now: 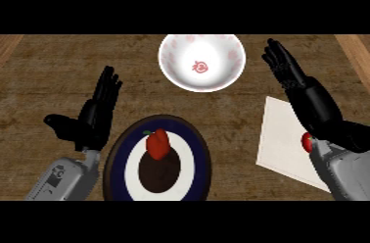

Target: Pick the tomato from the placemat and place it in the bowl

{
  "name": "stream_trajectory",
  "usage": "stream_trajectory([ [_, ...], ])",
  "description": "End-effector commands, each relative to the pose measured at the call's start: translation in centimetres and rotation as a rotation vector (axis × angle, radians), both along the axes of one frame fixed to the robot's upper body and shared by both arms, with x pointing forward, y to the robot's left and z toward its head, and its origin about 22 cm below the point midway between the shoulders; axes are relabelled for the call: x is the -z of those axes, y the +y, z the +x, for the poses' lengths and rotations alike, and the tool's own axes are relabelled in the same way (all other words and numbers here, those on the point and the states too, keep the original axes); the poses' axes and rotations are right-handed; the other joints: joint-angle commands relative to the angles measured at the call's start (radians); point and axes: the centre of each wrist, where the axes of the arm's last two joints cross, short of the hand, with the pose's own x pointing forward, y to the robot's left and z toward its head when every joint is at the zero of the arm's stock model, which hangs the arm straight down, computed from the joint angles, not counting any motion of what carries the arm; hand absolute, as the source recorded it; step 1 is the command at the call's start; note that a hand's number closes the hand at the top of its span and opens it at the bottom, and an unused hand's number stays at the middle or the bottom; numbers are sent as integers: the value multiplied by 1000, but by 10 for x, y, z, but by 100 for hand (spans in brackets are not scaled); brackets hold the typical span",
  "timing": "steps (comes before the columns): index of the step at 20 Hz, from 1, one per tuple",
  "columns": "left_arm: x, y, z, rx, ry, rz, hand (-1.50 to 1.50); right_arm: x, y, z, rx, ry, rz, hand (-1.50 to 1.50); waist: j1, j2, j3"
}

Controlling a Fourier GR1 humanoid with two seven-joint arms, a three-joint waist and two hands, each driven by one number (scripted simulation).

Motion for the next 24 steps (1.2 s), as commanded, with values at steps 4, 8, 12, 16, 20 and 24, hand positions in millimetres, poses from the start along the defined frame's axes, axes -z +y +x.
stream_trajectory([
  [4, -19, 53, 6, -116, -49, 270, 0, 37, -109, -18, -33, 93, 238, 150, -11, 2, 12],
  [8, -13, 77, 1, -174, -27, 349, 0, 51, -208, -44, 566, 150, 95, 150, -47, 16, 15],
  [12, -22, 75, 1, -141, -9, 376, 0, 79, -257, -77, 345, 22, 326, -150, -6, 7, 12],
  [16, -27, 64, 4, -132, -15, 376, 0, 71, -300, -104, 237, 6, 101, -150, 6, 7, 9],
  [20, -27, 72, 9, -144, -22, 391, 0, 45, -317, -101, 185, 59, -125, -150, 7, 6, 6],
  [24, -40, 70, 8, -123, -15, 390, 0, 8, -313, -82, 149, 131, -366, -150, 11, 2, 4],
])
